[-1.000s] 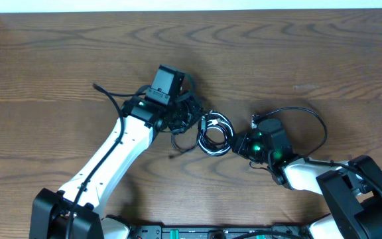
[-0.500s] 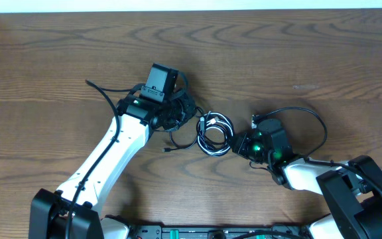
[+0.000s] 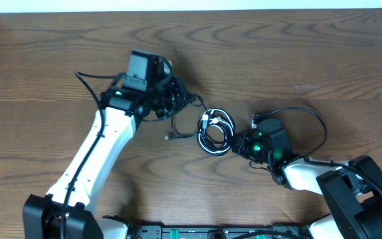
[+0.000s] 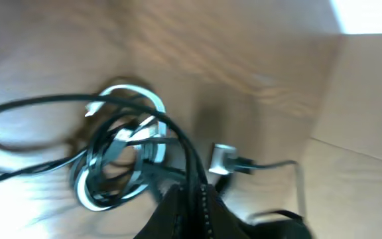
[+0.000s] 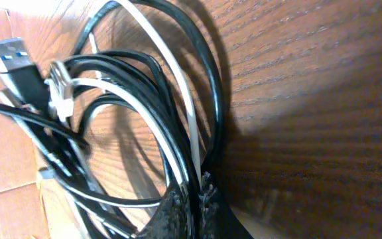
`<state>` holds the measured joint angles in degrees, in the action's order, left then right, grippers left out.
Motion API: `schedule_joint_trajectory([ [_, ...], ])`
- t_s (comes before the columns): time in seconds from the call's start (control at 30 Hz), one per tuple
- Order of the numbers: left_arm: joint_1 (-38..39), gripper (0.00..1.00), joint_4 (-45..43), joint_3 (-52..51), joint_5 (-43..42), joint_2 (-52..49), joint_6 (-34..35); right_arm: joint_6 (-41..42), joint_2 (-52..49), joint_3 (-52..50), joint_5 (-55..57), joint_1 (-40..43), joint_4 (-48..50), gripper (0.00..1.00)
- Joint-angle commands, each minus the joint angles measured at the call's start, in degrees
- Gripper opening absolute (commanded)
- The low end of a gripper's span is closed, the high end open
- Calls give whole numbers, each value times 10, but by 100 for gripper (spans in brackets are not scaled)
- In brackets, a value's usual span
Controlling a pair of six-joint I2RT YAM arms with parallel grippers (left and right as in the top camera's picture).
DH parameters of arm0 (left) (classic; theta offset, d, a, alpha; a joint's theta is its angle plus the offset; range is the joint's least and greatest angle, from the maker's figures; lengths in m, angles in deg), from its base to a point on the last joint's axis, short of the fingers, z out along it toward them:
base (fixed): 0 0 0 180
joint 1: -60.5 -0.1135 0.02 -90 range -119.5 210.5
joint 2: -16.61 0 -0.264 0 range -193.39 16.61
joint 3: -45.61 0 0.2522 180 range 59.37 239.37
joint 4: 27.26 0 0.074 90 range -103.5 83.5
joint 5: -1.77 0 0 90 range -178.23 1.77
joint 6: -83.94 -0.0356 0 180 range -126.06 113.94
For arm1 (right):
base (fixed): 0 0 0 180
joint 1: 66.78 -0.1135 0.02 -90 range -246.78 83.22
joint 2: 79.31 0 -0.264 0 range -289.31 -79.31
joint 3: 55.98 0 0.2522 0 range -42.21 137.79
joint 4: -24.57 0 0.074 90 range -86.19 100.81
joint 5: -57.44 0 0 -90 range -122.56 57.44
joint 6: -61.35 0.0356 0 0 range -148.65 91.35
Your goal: Untangle cables
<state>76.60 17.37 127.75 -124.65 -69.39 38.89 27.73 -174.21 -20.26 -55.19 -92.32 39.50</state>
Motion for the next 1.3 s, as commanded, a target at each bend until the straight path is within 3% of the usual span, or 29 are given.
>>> schedule_joint_trajectory([
  [0.0,-7,8,-7,27,-70,31,-14,-7,-23,-18,41,-4,-18,1],
  [0.5,-28,8,-118,29,-62,167,-13,-7,-23,-18,43,-4,-18,1],
  [0.93,-28,8,-99,29,-29,174,-30,-7,-23,-18,39,-4,-18,1],
  [1.03,-28,8,-93,29,-29,174,-30,-40,-22,-18,-23,-1,11,1],
  [1.13,-28,8,-92,29,-35,174,-34,-84,-21,-18,-141,14,100,2],
  [1.27,-29,8,-91,29,-54,174,-44,-74,-13,-18,-263,43,207,18],
])
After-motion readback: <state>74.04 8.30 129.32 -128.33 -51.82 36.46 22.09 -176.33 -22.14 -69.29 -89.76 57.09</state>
